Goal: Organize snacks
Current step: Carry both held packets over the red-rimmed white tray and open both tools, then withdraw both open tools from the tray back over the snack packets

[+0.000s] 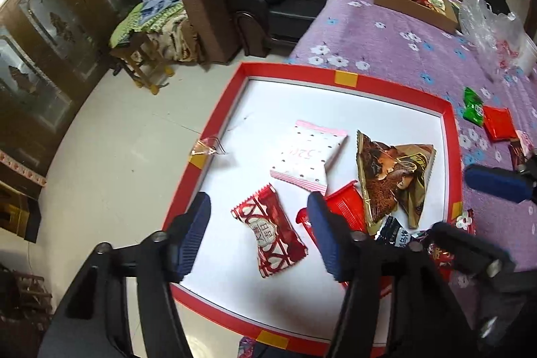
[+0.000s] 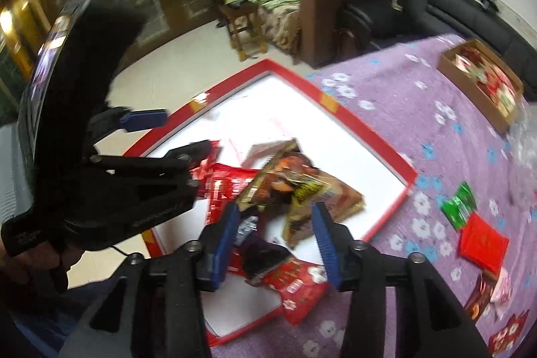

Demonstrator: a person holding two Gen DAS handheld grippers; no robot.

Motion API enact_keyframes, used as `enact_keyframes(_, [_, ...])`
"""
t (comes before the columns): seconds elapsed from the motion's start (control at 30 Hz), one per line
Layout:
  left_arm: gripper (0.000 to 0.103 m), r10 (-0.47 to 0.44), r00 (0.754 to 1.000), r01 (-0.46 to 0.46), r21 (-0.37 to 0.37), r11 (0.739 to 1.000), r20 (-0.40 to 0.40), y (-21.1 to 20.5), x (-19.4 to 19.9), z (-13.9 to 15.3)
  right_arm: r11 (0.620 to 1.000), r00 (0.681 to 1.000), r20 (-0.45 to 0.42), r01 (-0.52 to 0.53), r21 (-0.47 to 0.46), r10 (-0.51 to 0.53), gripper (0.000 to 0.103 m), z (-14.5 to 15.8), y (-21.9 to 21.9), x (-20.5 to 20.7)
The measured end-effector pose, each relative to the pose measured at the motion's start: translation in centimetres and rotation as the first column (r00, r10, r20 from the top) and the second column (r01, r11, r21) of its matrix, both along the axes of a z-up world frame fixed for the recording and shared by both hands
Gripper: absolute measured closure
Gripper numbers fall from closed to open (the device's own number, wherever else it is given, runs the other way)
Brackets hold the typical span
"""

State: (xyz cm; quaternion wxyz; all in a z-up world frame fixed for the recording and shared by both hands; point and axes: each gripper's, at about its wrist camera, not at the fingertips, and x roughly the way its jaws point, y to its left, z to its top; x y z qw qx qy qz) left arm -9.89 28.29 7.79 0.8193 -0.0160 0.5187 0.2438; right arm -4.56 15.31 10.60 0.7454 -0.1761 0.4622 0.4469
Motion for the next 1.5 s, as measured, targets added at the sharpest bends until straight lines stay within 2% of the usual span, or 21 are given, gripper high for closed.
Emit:
enact_keyframes(0.1, [0.043, -0.009, 1.0, 0.009, 0.011, 1.0, -0.006, -0.5, 0.2, 0.0, 0.994, 0.992, -0.068, 0.109, 0.013, -0.108, 0.055, -0.7, -2.4, 2.0])
enact_keyframes(0.23, [0.043, -0.044, 0.999, 0.045, 0.019, 0.999, -0.016, -2.0, 0.7, 0.0, 0.964, 0.951, -0.17, 0.266, 0.022, -0.259, 0.055, -2.0, -6.7, 4.5])
enact_keyframes(0.4, [0.043, -0.132, 0.991, 0.132, 0.05, 0.99, -0.012, -5.4, 2.4, 0.5, 0.914, 0.893, -0.22, 0.405, 0.014, -0.393, 0.055, -3.0, -12.3, 6.0])
enact_keyframes(0.53, [0.043, -0.222, 0.975, 0.222, 0.066, 0.973, -0.014, -8.7, 3.8, 0.9, 0.87, 0.845, -0.242, 0.493, 0.007, -0.477, 0.055, -3.6, -16.5, 6.4])
enact_keyframes(0.67, [0.042, -0.319, 0.947, 0.32, 0.075, 0.944, -0.029, -12.4, 5.0, 0.8, 0.82, 0.793, -0.258, 0.572, 0.0, -0.553, 0.055, -4.1, -20.9, 6.4])
enact_keyframes(0.8, [0.042, -0.393, 0.919, 0.395, 0.081, 0.915, -0.037, -15.7, 6.1, 1.0, 0.759, 0.728, -0.271, 0.651, -0.015, -0.63, 0.054, -4.7, -25.2, 6.0])
enact_keyframes(0.97, [0.043, -0.477, 0.879, 0.477, 0.088, 0.875, -0.02, -19.8, 7.3, 1.8, 0.678, 0.647, -0.273, 0.735, -0.025, -0.712, 0.054, -5.0, -30.3, 5.1])
enact_keyframes(1.1, [0.043, -0.535, 0.845, 0.532, 0.09, 0.842, 0.008, -22.6, 7.9, 3.0, 0.63, 0.599, -0.276, 0.776, -0.031, -0.752, 0.054, -5.3, -33.0, 4.3])
enact_keyframes(1.27, [0.043, -0.582, 0.812, 0.577, 0.089, 0.812, 0.042, -24.6, 8.0, 4.5, 0.591, 0.561, -0.272, 0.806, -0.033, -0.782, 0.054, -5.3, -34.4, 3.6])
enact_keyframes(1.5, [0.043, -0.622, 0.775, 0.616, 0.091, 0.783, 0.106, -26.1, 7.5, 6.9, 0.576, 0.544, -0.287, 0.817, -0.033, -0.788, 0.054, -5.6, -35.0, 3.3])
